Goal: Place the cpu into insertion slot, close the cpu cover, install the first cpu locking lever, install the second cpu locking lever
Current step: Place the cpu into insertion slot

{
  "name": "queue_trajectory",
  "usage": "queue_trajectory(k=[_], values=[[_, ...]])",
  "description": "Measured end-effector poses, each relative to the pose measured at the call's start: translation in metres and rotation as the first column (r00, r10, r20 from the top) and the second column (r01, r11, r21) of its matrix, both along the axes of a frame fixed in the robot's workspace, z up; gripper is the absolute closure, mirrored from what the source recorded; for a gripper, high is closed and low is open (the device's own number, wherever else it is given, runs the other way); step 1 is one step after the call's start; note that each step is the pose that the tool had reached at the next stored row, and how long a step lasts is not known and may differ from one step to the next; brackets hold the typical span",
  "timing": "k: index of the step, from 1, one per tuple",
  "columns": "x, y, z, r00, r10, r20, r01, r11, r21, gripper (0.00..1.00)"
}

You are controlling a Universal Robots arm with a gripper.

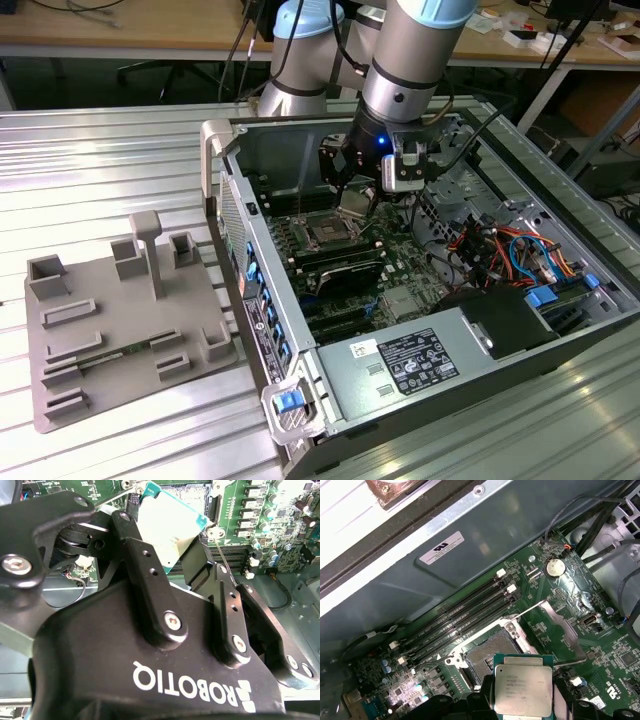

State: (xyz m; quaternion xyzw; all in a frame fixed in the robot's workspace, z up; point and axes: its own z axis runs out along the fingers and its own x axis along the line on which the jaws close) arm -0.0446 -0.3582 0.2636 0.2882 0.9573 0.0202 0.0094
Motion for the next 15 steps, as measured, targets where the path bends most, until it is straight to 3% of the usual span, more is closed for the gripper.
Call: queue_trajectory(k=[15], values=[[0.0, 0.0, -0.0003, 1.0, -0.006, -0.0001, 0.006, 1.0, -0.0059, 0.45]])
